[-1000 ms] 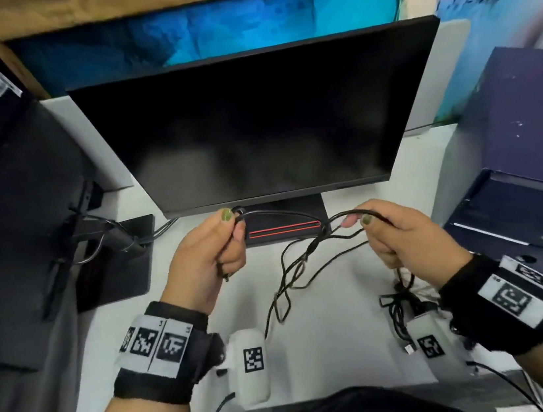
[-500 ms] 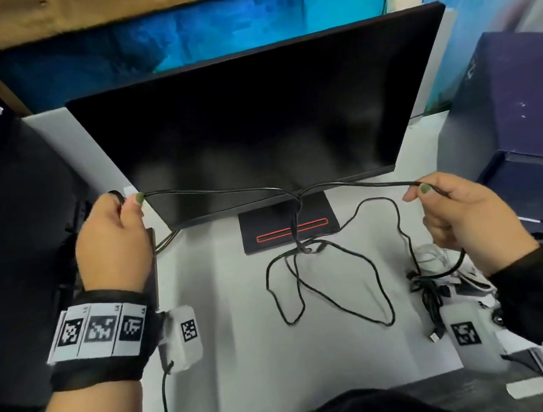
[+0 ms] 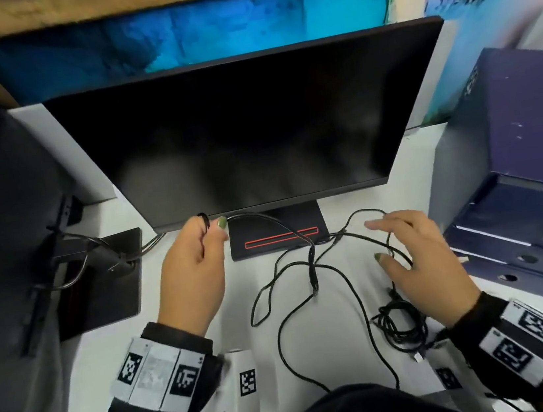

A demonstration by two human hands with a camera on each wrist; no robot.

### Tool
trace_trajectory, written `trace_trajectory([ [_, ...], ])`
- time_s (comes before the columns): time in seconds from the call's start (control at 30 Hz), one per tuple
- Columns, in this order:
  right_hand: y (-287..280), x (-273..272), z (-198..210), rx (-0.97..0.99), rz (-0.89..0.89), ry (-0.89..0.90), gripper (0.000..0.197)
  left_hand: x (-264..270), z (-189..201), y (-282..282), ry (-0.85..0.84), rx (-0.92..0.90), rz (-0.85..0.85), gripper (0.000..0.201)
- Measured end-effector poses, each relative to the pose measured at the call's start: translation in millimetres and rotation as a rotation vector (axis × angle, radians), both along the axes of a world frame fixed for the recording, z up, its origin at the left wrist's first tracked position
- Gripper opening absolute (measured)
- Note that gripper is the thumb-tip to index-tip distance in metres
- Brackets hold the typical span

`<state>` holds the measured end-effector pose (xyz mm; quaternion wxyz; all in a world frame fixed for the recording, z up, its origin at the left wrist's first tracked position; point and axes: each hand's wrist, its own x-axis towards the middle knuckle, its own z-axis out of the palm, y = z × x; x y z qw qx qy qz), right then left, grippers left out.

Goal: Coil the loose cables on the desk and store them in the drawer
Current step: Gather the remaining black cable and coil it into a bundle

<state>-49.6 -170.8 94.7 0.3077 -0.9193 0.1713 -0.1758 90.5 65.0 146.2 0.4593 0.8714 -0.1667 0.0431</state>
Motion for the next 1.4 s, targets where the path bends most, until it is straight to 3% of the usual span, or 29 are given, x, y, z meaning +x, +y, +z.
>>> trace_trajectory([
  [0.1,3,-5,5,0.084,0.233,-0.020,0.032,-10,-3,-9,0.018,-0.001,-0.041,0.032],
  [0.2,15,1,0,0.123,0.424,0.368,0.029,-17,-2,-16,0.035,-0.034,-0.115,0.038],
  [0.27,16,7,-17,0.071,0.290,0.529,0.036,-20,2,-19,0.020,-0.043,-0.132,0.039],
  [0.37,13,19,-31,0.112,0.100,0.570,0.053,-23,9,-18,-0.039,-0.078,-0.124,0.034],
  [0.47,9,32,-31,0.250,0.168,0.540,0.064,-21,15,-14,-0.084,-0.095,-0.093,0.028],
  [0.53,10,40,-29,0.223,0.297,0.580,0.064,-17,17,-12,-0.104,-0.124,-0.051,0.028],
  [0.7,20,47,-26,-0.015,0.454,0.649,0.017,3,21,-5,-0.155,-0.127,0.124,0.035],
  [0.8,22,44,-6,0.049,0.502,0.497,0.008,13,23,1,-0.220,-0.001,0.204,0.039],
  [0.87,20,43,13,0.146,0.477,0.319,0.013,18,21,6,-0.235,0.061,0.247,0.037],
  [1.0,8,44,54,0.397,0.247,-0.133,0.018,26,20,18,-0.235,0.129,0.356,0.033],
  [1.23,-28,42,88,0.783,0.084,-0.622,0.024,44,26,44,-0.240,0.190,0.510,0.025],
  [1.33,-44,38,97,0.924,0.134,-0.774,0.019,49,27,54,-0.231,0.191,0.544,0.027],
  [1.4,-48,35,100,0.925,0.203,-0.777,0.019,51,28,56,-0.216,0.176,0.536,0.029],
])
